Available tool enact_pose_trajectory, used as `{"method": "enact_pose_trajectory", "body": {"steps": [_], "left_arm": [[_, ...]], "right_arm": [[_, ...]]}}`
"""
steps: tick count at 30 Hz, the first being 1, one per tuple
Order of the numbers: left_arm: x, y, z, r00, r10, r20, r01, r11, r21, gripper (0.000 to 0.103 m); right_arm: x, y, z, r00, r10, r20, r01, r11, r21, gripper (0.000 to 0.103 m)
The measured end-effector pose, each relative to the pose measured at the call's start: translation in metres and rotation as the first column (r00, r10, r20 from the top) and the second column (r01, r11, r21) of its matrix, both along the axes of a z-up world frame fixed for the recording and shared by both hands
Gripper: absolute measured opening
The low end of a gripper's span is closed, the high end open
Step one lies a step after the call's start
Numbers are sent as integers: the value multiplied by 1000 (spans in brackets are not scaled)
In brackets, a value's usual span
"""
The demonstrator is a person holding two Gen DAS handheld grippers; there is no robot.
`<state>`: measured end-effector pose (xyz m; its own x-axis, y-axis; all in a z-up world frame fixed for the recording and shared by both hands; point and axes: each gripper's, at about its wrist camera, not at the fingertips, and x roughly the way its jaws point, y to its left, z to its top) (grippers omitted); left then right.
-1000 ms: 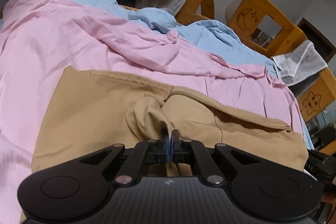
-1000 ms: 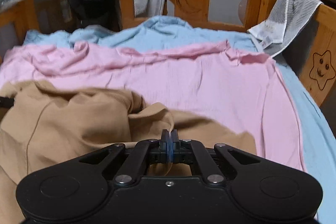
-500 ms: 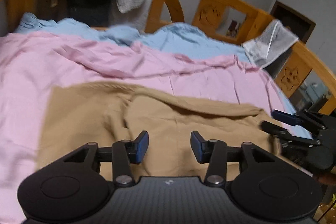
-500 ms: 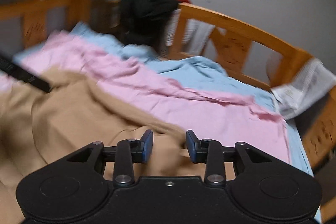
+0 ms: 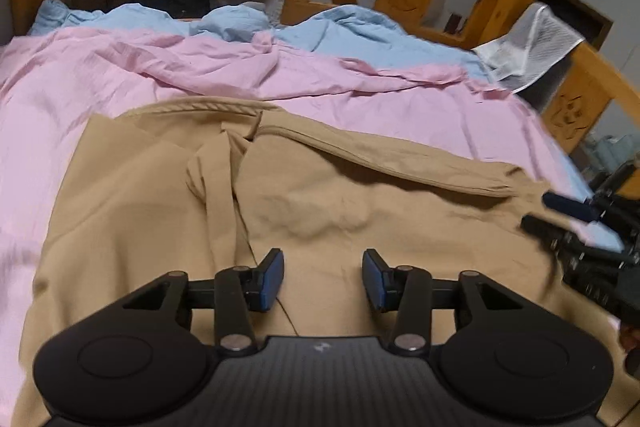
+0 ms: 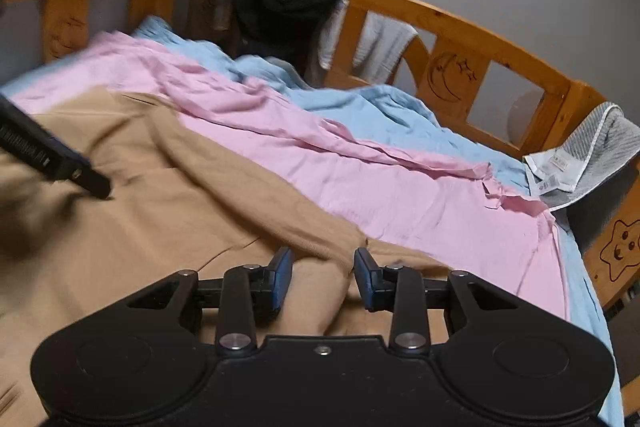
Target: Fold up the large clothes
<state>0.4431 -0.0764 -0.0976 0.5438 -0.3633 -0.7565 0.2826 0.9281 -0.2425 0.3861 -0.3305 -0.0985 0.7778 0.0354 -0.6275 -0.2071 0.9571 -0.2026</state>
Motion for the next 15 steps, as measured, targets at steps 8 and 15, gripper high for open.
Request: {"method": "enact_pose_trajectory", "body": {"steps": [8,15], "left_arm": [[9,-13,-16,998,36,-45,-32,995,92,53],[-13,-2,16,999,43,-8,-42,995,90,72]], "right_arm": [[4,4,-23,982,-10,-189,17,999,34,49],[-18,-3,15,991,17,-134,-5,996,85,61]]}}
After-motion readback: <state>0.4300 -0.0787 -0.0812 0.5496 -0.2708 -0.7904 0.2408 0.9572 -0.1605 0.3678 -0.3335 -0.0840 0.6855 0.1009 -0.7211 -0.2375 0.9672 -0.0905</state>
